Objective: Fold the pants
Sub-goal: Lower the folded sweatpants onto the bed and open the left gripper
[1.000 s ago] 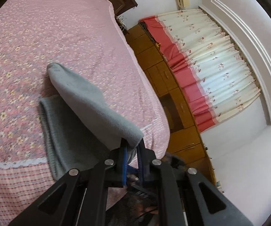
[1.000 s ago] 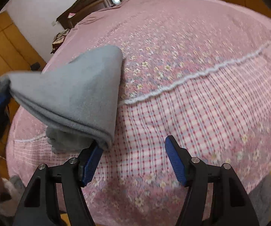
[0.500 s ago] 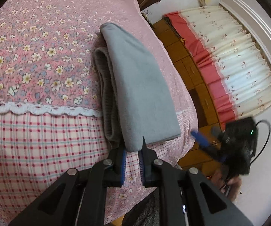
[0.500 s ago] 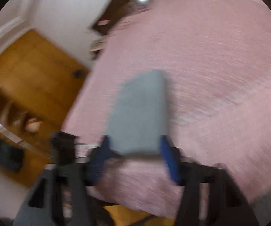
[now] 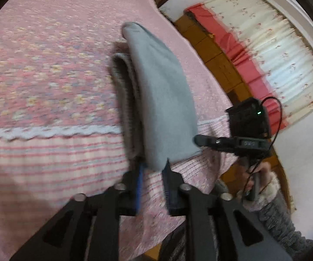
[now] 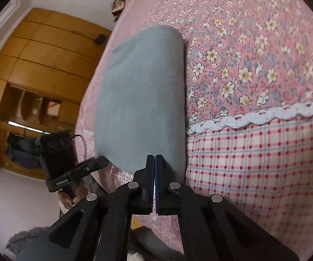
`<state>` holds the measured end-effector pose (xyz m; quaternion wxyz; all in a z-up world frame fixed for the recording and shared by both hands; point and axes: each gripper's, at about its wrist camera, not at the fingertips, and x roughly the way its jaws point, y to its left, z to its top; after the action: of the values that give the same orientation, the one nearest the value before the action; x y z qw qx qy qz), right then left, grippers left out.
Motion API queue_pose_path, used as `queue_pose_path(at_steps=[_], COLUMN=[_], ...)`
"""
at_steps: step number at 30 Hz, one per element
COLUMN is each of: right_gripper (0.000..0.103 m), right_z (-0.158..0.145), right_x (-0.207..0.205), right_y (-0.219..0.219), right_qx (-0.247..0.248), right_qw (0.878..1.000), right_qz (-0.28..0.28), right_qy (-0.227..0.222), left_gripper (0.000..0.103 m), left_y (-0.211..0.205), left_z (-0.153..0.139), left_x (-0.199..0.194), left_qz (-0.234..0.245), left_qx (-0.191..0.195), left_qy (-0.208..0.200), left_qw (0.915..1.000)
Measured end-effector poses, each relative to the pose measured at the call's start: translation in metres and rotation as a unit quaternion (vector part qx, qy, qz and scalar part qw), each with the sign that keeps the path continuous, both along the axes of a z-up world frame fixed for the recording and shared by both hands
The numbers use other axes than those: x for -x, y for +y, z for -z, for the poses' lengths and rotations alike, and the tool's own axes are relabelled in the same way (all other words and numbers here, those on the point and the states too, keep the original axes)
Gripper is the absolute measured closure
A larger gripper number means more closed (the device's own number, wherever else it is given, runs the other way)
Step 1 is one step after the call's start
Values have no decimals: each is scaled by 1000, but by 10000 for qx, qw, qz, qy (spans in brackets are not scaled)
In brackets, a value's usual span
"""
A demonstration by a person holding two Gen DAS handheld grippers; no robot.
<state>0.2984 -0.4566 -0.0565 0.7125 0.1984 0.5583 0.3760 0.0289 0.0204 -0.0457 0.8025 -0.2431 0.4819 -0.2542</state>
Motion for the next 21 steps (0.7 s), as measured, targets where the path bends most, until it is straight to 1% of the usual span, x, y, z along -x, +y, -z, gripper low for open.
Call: queue_pose_path(at_steps=[1, 2, 3, 4, 5, 6, 7, 8, 9, 10, 11, 12, 13, 14, 15, 16, 17, 18, 19, 20, 21], right_gripper=[96, 85, 72, 70, 69, 69, 69, 69, 69, 69, 69, 73, 78, 94, 103, 103, 103, 103, 103, 101, 98], right_z=[-10, -23, -38, -47, -54, -56, -57, -56, -51, -45, -37, -29, -24, -13, -3, 7, 15, 14, 11, 5, 0], right_x=[-2, -7, -6, -5, -9, -14, -24, -35, -43, -49, -53, -44, -62, -64, -65, -66, -66, -66, -66, -64, -64], right_y=[3, 9, 12, 15, 18, 22, 27, 33, 44, 51, 60, 64, 69, 68, 63, 57, 53, 52, 51, 51, 52], right_qx=[97, 136, 78, -40, -184, -307, -419, -561, -688, -716, -605, -467, -438, -494, -523, -542, -724, -841, -904, -1008, -1100], right_qw=[9999, 9995, 9982, 9971, 9961, 9953, 9951, 9947, 9943, 9936, 9935, 9938, 9941, 9945, 9953, 9961, 9947, 9936, 9931, 9921, 9913], right_qz=[-42, -146, -312, -405, -484, -553, -581, -604, -647, -741, -873, -938, -951, -909, -808, -700, -699, -717, -731, -746, -725], right_qy=[-85, -252, -511, -643, -718, -728, -688, -614, -501, -461, -418, -368, -281, -185, -101, 49, 216, 214, 177, 78, -42], left_gripper=[78, 78, 78, 78, 77, 74, 72, 71, 71, 71, 72, 78, 83, 87, 89, 93, 101, 101, 101, 101, 101], left_y=[5, 12, 16, 20, 21, 19, 13, 10, -3, -12, -16, -24, -34, -40, -48, -50, -49, -43, -39, -35, -35], left_z=[-9, -17, -30, -47, -58, -74, -83, -85, -89, -88, -85, -80, -68, -55, -42, -20, -9, -4, -6, -9, -19], left_x=[6, 10, 13, 14, 14, 6, -2, -9, -24, -37, -44, -56, -67, -77, -86, -92, -95, -96, -95, -97, -95], left_qz=[-99, -156, -201, -272, -317, -324, -268, -226, -106, 19, 53, 93, 104, 37, -35, -35, -65, -154, -173, -196, -246], left_qx=[-287, -410, -483, -553, -598, -573, -520, -500, -461, -344, -249, -167, -248, -387, -531, -600, -583, -377, -198, -157, -227], left_qy=[-55, -157, -325, -538, -680, -873, -969, -1000, -1019, -1017, -1009, -991, -923, -803, -610, -378, -319, -328, -274, -252, -302], left_qw=[9995, 9989, 9981, 9966, 9954, 9940, 9936, 9935, 9937, 9942, 9946, 9949, 9954, 9960, 9967, 9975, 9978, 9986, 9993, 9994, 9990])
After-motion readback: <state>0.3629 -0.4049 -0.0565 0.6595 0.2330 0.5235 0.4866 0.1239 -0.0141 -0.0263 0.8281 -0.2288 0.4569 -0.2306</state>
